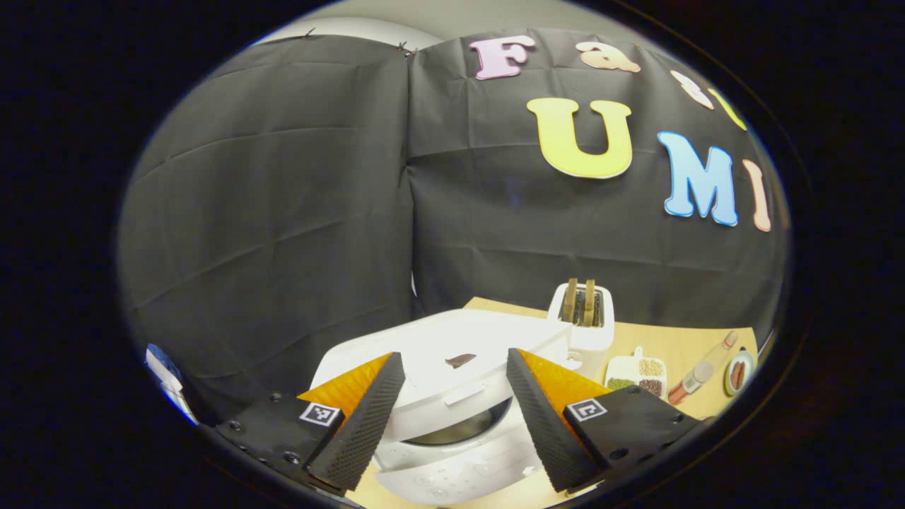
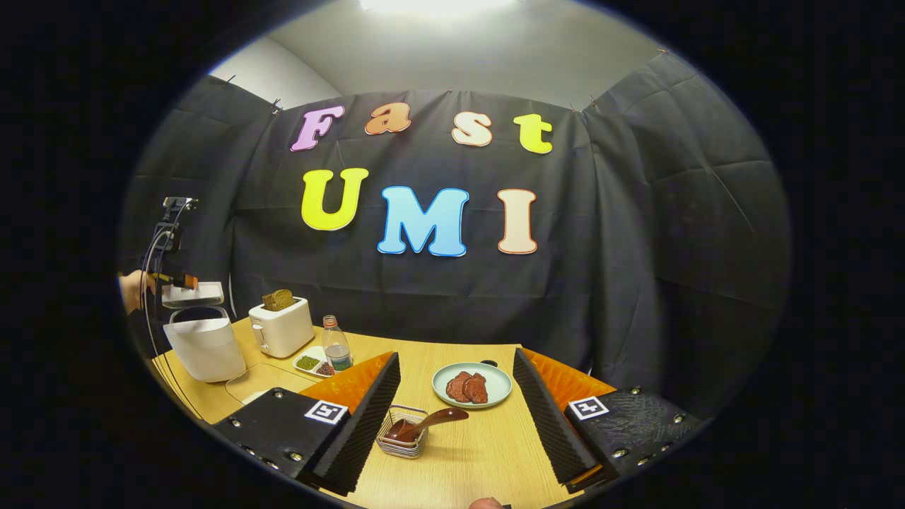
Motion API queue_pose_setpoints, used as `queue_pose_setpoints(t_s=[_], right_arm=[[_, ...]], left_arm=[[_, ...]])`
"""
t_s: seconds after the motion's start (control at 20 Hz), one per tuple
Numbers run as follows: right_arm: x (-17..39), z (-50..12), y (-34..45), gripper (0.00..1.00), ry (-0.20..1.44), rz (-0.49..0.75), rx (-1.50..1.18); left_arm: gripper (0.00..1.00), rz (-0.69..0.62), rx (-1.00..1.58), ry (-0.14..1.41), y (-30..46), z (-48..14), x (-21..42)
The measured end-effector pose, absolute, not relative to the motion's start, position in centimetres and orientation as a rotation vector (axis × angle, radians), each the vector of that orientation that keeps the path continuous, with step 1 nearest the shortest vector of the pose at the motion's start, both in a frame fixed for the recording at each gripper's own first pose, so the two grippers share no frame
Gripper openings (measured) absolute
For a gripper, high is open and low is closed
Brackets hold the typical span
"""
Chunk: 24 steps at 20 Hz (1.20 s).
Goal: Close the left gripper, press the button to open the rice cooker; take a wooden spoon from the chopstick holder with the right hand, scoop a spoonful of rice and pour it into the rice cooker, then put the wooden spoon back into the chopstick holder.
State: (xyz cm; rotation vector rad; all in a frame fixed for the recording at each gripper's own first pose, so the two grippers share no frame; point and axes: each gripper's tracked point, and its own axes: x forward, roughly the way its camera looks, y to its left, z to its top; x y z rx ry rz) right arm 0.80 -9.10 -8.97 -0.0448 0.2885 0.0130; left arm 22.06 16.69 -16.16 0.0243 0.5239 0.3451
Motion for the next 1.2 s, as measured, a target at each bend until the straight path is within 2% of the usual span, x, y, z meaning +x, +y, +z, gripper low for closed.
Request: queue_pose_setpoints(t_s=[0.65,0.8,0.95,1.2], right_arm=[[-0.1,-9.1,-10.6,0.98,0.292,0.007,-0.053],[-0.3,-9.4,-10.6,0.98,0.301,0.0,-0.043],[-0.5,-9.6,-10.1,0.98,0.299,-0.001,-0.029],[0.2,-8.6,-7.5,0.98,0.278,0.042,-0.015]], left_arm=[[1.0,0.341,-0.01,0.661,14.6,-23.3,19.8],[0.99,0.334,0.0,0.67,14.4,-23.8,19.8],[1.0,0.334,-0.093,0.685,14.3,-23.9,18.7],[1.0,0.291,-0.051,0.635,14.1,-23.3,18.6]])
